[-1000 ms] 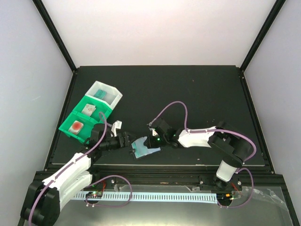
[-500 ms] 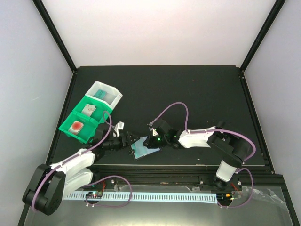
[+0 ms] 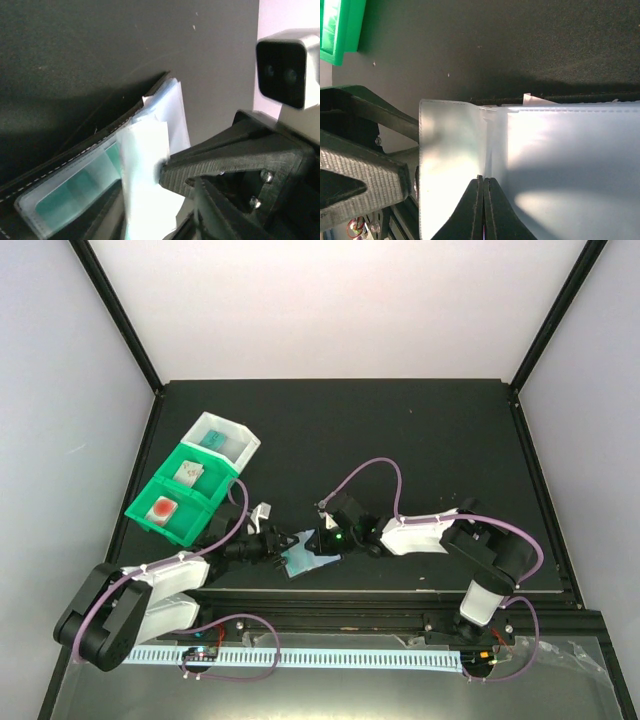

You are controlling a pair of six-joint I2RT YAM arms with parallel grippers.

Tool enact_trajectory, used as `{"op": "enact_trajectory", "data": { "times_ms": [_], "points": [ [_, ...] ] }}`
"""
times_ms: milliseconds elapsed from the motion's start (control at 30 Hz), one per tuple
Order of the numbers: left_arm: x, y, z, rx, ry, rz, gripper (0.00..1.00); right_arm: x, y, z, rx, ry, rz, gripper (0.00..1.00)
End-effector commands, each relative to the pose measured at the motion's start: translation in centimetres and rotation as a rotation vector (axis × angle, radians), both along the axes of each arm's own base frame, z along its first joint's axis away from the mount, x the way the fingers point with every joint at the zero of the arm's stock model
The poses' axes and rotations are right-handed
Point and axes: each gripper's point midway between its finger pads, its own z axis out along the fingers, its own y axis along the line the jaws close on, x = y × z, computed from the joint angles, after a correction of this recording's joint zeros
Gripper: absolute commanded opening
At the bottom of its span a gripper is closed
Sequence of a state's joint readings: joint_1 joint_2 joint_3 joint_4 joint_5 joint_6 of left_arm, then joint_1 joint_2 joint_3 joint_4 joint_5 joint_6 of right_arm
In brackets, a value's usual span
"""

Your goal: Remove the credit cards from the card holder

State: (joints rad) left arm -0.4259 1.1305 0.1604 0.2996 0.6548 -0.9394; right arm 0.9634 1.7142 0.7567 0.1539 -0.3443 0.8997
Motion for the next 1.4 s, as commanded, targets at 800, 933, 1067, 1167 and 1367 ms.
{"op": "enact_trajectory", "data": {
  "times_ms": [800,933,1067,1167,1367],
  "points": [
    [3.9,-2.1,3.4,0.016,-0.124,-0.043,0.02,2.3,-7.7,-1.3,-0.272,-0.206,-0.076,0.33],
    [3.8,-3.0,3.3,0.009,-0.114,-0.066,0.04,1.7,-7.6,-1.6,-0.24,-0.19,-0.062,0.28],
    [3.2,-4.4,2.7,0.001,-0.086,-0.097,0.15,1.2,-7.5,-1.7,-0.225,-0.177,-0.044,0.25],
    [3.0,-5.1,2.7,-0.003,-0.084,-0.118,0.18,0.8,-7.5,-1.6,-0.211,-0.167,-0.04,0.23],
    [3.1,-5.4,2.9,-0.004,-0.095,-0.128,0.29,1.0,-7.8,-0.1,-0.194,-0.198,-0.053,0.23]
  ]
}}
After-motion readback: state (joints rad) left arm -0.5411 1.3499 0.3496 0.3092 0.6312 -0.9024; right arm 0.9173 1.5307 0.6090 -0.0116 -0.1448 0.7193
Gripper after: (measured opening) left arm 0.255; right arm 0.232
